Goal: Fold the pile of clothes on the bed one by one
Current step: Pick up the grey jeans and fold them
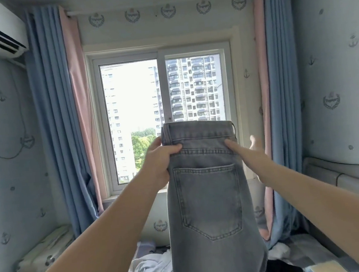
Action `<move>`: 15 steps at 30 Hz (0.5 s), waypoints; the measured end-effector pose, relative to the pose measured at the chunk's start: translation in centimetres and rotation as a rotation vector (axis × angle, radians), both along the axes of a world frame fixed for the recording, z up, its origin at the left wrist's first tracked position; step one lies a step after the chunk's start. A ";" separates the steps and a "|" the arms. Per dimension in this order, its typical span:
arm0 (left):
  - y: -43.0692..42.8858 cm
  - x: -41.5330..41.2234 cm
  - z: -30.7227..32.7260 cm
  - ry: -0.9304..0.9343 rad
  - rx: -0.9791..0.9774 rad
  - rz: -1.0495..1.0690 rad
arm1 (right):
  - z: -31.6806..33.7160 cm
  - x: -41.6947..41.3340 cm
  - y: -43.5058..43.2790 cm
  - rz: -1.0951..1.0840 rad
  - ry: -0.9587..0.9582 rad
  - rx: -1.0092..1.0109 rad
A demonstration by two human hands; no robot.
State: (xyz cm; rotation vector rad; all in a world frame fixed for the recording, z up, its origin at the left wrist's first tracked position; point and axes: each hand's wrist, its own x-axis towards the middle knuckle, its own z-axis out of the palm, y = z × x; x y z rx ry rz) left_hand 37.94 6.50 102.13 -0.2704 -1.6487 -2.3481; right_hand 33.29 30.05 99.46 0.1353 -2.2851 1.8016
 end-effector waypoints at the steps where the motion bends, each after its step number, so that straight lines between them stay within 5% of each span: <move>1: -0.6 0.1 0.5 0.000 0.005 -0.014 | -0.5 0.6 -0.1 0.166 -0.166 -0.115; 4: -2.6 0.7 1.6 -0.017 -0.024 -0.029 | -0.4 2.5 -2.1 0.490 -0.302 -0.256; 15: -11.6 3.5 5.2 -0.017 -0.031 0.028 | 8.0 4.4 -8.8 0.205 0.053 -0.304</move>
